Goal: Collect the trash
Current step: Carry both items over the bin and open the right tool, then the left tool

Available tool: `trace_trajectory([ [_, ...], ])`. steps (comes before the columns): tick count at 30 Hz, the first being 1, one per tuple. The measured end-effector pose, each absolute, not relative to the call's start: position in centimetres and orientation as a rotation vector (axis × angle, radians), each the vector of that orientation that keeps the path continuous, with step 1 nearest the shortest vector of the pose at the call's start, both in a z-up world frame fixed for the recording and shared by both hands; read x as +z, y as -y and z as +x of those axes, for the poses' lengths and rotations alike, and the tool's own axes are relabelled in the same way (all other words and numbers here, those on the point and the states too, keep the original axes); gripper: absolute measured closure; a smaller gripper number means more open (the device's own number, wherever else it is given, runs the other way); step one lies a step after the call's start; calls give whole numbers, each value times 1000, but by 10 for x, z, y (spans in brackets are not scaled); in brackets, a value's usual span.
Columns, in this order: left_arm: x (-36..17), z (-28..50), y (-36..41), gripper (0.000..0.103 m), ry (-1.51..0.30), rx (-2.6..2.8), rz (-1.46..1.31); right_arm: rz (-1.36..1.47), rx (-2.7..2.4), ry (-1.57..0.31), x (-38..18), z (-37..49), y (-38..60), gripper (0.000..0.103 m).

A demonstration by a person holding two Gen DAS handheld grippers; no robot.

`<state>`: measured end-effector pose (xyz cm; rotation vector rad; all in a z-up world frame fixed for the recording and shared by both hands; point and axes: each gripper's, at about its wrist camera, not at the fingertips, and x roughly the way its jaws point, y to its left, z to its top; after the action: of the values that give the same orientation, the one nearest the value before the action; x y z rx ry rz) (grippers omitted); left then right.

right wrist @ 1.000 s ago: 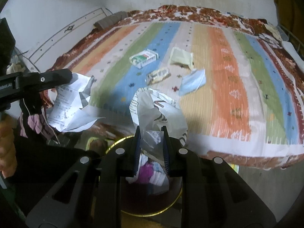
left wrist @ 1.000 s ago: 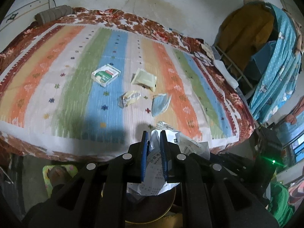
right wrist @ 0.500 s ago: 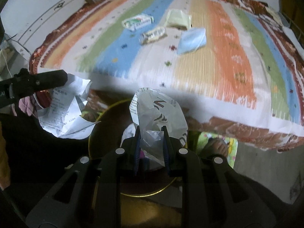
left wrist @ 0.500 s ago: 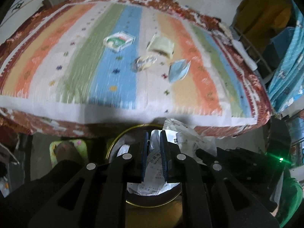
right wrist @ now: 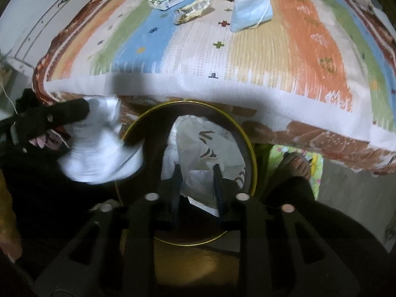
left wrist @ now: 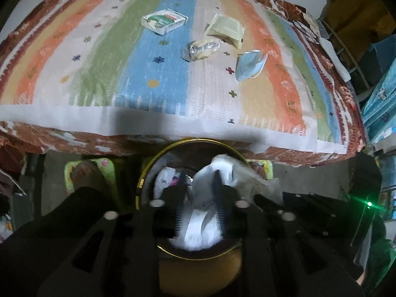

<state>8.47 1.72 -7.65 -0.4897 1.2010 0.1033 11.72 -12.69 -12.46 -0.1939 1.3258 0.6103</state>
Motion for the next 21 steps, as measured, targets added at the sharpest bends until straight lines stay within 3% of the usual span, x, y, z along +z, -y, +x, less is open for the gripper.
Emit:
trace_trajectory([
  [1, -76, 85, -17, 64, -1199, 104, -489, -188, 609, -1328, -125, 118, 128, 72],
  [5, -72, 85, -18, 58, -1180, 108, -491, -184, 608, -1323, -124, 119, 128, 58],
  [10, -67, 85, -22, 57, -1161, 119, -490, -173, 603, -1295, -118, 121, 130, 55],
  [21, -49, 95, -37, 31, -1088, 160, -466, -130, 594, -1209, -95, 137, 135, 39],
])
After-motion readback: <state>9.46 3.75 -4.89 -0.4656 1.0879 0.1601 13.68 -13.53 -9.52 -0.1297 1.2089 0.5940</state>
